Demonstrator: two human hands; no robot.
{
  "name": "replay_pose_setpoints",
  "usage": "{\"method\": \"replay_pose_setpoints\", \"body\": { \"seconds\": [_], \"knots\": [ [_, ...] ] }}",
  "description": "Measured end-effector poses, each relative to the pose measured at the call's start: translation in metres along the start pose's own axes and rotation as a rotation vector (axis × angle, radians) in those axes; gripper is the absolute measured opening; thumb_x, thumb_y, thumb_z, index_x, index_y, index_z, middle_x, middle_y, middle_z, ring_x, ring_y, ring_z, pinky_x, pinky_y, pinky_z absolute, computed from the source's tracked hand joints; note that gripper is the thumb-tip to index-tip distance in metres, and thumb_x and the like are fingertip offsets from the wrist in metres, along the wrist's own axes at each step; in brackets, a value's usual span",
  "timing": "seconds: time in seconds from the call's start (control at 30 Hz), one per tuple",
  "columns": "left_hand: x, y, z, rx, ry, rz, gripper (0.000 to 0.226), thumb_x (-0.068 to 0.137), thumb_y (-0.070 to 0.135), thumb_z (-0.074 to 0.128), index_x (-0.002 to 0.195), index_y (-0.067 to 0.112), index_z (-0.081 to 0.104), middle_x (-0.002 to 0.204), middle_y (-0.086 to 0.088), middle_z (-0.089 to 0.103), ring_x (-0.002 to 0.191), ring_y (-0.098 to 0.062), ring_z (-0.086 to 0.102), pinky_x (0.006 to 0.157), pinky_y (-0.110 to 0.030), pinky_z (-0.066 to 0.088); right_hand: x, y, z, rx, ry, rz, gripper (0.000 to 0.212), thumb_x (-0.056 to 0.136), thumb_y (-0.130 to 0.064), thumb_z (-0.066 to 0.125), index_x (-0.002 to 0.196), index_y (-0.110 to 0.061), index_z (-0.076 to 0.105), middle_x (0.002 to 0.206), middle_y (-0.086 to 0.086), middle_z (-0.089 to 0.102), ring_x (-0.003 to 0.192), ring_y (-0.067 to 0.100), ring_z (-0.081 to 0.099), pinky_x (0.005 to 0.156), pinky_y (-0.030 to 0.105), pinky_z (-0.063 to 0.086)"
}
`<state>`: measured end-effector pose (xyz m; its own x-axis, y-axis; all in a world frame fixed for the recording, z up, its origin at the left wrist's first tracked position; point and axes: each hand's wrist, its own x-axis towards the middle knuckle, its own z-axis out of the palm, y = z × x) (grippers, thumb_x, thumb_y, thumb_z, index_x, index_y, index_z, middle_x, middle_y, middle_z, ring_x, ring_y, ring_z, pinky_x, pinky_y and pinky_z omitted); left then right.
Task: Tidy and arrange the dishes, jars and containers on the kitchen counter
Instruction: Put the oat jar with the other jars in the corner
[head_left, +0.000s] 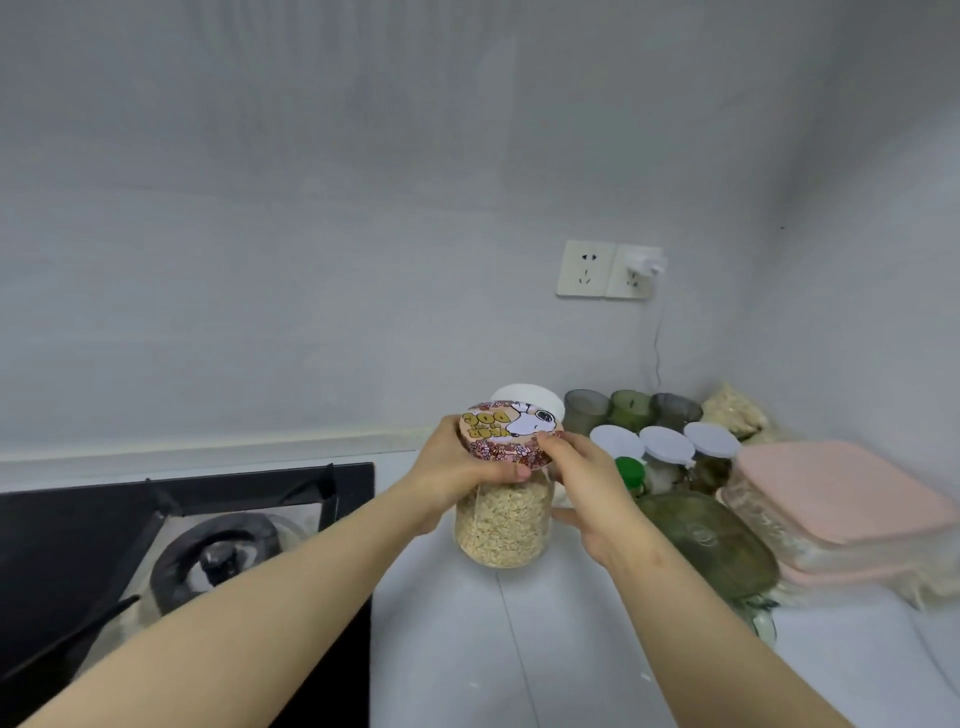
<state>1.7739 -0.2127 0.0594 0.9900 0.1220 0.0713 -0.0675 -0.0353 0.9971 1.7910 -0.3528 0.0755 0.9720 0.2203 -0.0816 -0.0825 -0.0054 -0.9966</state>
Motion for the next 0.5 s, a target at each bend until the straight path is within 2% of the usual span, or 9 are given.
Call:
{"method": "replay_pose_setpoints", "body": {
  "seconds": [0.07,0.2,0.33,0.43,0.5],
  "knots": [
    [0.004,-0.007,0.019,0.026,-0.014,-0.007,0.043,0.066,-0.011,0.076,0.082,0.026,0.061,0.067,0.020,0.070,0.067,0.003,0.066,0.059,-0.009,0.050,0.003,0.005,-0.017,0.010,0.018,0.020,0.014,0.094,-0.018,0.051,0.104,-0.018,0.061,0.085,-0.008,0.064,0.073,0.001,0.056,0.063,0.025,0.046],
    [0.015,-0.022,0.043,0.024,0.024,-0.025,0.048,0.063,-0.010,0.079,0.080,0.029,0.056,0.067,0.017,0.069,0.073,-0.002,0.064,0.058,-0.008,0.049,0.012,0.017,-0.040,-0.013,0.043,0.058,0.016,0.093,-0.016,0.050,0.103,-0.017,0.063,0.089,-0.005,0.066,0.076,0.002,0.057,0.077,0.032,0.050],
    [0.024,-0.034,0.063,0.003,0.006,-0.042,0.049,0.062,-0.009,0.079,0.085,0.028,0.058,0.083,0.013,0.068,0.078,-0.006,0.064,0.056,-0.010,0.049,0.020,0.026,-0.056,0.018,0.069,0.106,0.020,0.093,-0.014,0.049,0.107,-0.017,0.062,0.088,-0.007,0.065,0.078,0.002,0.057,0.073,0.029,0.049],
    [0.032,-0.044,0.072,0.007,-0.007,-0.069,0.055,0.053,0.000,0.086,0.095,0.025,0.062,0.093,0.006,0.071,0.090,-0.013,0.067,0.073,-0.021,0.054,0.026,0.033,-0.065,0.029,0.088,0.140,0.021,0.092,-0.014,0.049,0.106,-0.020,0.063,0.091,-0.007,0.066,0.083,0.007,0.059,0.084,0.038,0.050],
    [0.036,-0.048,0.079,0.007,-0.022,-0.071,0.075,0.040,0.016,0.089,0.110,0.018,0.061,0.104,0.000,0.072,0.100,-0.017,0.066,0.087,-0.031,0.054,0.031,0.037,-0.071,0.010,0.110,0.144,0.018,0.091,-0.014,0.049,0.100,-0.021,0.062,0.092,-0.007,0.065,0.085,0.008,0.058,0.089,0.039,0.048]
  ]
}}
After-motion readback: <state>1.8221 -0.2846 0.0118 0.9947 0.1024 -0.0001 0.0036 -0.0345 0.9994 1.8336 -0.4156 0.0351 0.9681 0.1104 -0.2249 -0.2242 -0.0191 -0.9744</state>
